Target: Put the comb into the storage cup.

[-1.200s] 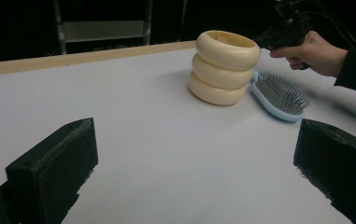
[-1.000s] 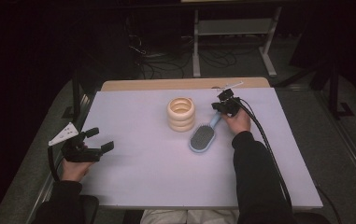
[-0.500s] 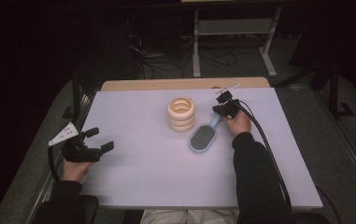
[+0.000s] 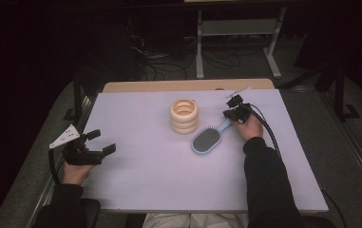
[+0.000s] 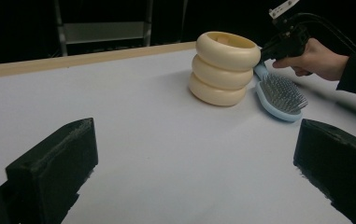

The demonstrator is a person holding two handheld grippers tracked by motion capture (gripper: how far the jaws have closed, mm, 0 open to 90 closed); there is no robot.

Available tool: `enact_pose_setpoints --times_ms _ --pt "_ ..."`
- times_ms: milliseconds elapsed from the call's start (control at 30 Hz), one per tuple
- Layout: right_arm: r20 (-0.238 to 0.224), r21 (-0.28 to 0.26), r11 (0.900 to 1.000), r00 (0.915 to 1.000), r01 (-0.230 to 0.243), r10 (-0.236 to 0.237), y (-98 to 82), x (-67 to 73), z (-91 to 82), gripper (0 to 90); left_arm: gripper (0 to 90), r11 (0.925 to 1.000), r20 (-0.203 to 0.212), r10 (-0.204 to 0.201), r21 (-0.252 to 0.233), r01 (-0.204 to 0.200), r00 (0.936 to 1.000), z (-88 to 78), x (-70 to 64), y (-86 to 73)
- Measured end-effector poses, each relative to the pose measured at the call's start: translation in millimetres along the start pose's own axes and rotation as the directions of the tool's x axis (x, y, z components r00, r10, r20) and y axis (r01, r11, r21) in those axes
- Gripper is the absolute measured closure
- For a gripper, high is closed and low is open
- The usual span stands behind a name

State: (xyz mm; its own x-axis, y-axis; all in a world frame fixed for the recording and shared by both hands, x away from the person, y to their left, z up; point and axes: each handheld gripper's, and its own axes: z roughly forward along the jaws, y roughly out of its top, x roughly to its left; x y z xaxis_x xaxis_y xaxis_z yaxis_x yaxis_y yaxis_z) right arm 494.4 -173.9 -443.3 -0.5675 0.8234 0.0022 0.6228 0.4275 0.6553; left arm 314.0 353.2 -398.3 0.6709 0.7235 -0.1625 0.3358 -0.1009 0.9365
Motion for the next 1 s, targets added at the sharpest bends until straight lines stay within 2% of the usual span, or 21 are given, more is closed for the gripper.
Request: enact_pose_setpoints --times_ms 167,467,1000 --pt "0.0 -0.005 1.0 1.0 -0.002 0.002 -5.8 -3.1 -4.6 89.1 0.0 1.0 0.0 0.001 0.002 -0.001 1.0 0.1 0.2 0.0" --pt "-0.007 -0.019 0.999 0.9993 -0.038 0.038 -20.3 -6.5 -15.6 89.0 0.0 1.0 -0.003 0.004 0.0 -0.004 1.0 -0.7 0.0 0.3" --pt "-0.01 -0.002 1.0 0.9997 -0.021 0.021 -36.2 -5.9 -31.3 89.0 0.0 1.0 0.0 0.002 0.003 -0.002 1.0 -0.8 0.0 0.4"
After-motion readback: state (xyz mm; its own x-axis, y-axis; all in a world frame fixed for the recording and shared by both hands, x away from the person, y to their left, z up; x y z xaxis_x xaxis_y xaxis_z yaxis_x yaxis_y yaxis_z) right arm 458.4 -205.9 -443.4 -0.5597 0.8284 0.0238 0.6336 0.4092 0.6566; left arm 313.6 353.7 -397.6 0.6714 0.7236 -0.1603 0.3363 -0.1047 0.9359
